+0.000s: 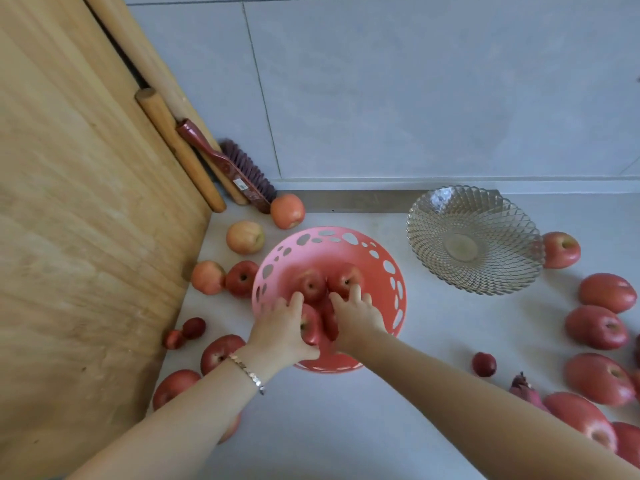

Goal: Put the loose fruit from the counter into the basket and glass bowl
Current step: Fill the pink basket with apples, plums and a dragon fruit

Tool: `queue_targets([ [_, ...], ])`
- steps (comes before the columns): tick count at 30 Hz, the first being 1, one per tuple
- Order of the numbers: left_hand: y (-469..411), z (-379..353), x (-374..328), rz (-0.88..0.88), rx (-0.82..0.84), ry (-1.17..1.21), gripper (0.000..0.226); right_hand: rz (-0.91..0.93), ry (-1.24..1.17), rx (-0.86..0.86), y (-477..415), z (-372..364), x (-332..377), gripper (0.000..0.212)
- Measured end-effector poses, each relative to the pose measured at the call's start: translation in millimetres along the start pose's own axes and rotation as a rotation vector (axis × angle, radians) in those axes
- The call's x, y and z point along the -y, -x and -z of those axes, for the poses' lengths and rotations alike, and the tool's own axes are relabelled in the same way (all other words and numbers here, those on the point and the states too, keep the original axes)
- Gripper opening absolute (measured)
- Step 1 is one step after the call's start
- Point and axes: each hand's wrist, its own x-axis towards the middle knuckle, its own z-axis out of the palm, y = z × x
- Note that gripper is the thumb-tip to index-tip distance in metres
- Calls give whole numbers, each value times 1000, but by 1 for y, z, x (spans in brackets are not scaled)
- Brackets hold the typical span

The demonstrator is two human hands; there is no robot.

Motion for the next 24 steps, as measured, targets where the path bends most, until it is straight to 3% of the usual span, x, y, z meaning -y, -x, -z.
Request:
queue_targets([
  [6,-10,-4,-8,-40,120,-118,81,3,33,20,1,-4,-10,75],
  [10,-13,-14,-13,-49,145,-142,91,-23,-68,27,6,-3,-18,77],
  [16,-9,-23,-18,1,54,-149,79,-57,-125,34,16,-3,-21,79],
  [24,-14,-16,-23,41,14,-124,101,-64,-107,68,29,9,-12,63],
])
